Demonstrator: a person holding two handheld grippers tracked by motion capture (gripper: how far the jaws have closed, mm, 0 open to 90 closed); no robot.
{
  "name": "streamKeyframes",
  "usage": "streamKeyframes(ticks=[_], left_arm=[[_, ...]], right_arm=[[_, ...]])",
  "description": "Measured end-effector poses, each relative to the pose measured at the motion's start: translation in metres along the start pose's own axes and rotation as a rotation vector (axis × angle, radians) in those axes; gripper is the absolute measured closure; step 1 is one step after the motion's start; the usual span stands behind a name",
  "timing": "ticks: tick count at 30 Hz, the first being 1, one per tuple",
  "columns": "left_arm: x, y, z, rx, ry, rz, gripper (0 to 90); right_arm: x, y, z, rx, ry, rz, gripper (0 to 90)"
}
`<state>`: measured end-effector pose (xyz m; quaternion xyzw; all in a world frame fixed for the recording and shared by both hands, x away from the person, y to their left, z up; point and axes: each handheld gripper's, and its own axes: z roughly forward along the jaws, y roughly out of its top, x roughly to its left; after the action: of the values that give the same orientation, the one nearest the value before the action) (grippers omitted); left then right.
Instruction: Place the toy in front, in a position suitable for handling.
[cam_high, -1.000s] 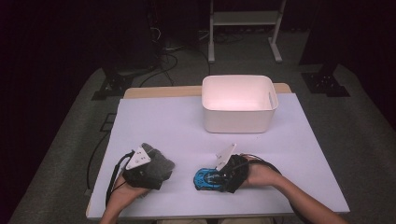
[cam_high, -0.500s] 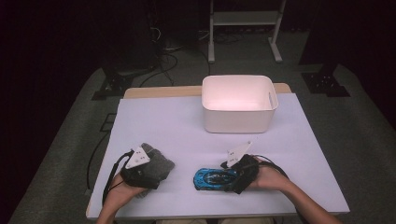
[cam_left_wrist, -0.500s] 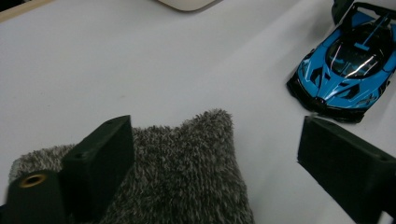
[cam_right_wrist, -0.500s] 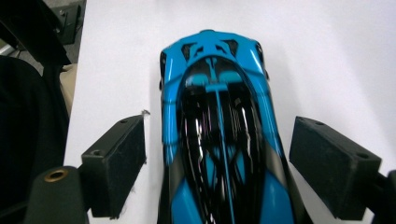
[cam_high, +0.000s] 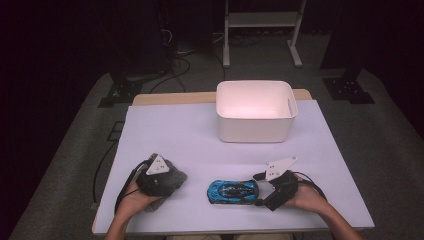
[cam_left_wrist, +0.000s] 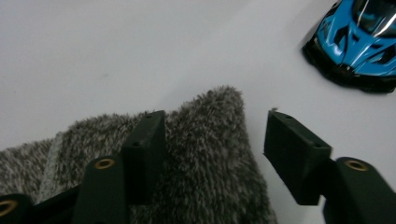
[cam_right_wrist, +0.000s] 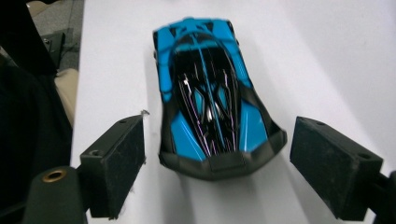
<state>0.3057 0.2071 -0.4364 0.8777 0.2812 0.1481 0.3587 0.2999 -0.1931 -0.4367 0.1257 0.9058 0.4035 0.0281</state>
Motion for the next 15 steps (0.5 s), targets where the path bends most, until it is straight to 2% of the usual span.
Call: streamKeyframes(ticks=[1, 2, 4, 6, 7, 10, 12, 13, 15], left_arm=[[0.001, -0.001, 0.002, 0.009, -0.004, -0.007, 42.9], [0.002, -0.003, 0.003, 0.026, -0.006, -0.013, 48.5], [0.002, -0.004, 0.004, 0.030, -0.014, -0.018, 57.2], [0.002, -0.004, 0.006, 0.045, -0.029, -0.023, 59.4], [0.001, -0.001, 0.006, 0.060, -0.027, -0.011, 66.6], [-0.002, 0.004, 0.006, 0.069, -0.032, 0.012, 78.6], [-0.004, 0.006, 0.006, 0.070, -0.041, 0.025, 80.6], [-0.010, 0.013, 0.007, 0.060, -0.071, 0.041, 80.8], [-0.018, 0.022, 0.008, 0.027, -0.112, 0.060, 80.8]], right_arm=[[0.000, 0.000, 0.000, 0.000, 0.000, 0.000, 16.9], [-0.001, -0.002, 0.003, 0.005, -0.001, -0.003, 16.9], [0.000, -0.003, 0.004, 0.009, 0.000, -0.004, 16.9], [-0.001, -0.005, 0.009, 0.022, -0.005, -0.015, 16.9], [-0.001, -0.006, 0.012, 0.019, -0.006, -0.025, 17.1], [0.001, -0.008, 0.016, 0.026, -0.015, -0.052, 18.8], [0.002, -0.008, 0.017, 0.029, -0.026, -0.066, 20.4], [0.003, -0.009, 0.018, 0.029, -0.040, -0.086, 21.1], [0.003, -0.008, 0.018, 0.030, -0.040, -0.086, 21.2]])
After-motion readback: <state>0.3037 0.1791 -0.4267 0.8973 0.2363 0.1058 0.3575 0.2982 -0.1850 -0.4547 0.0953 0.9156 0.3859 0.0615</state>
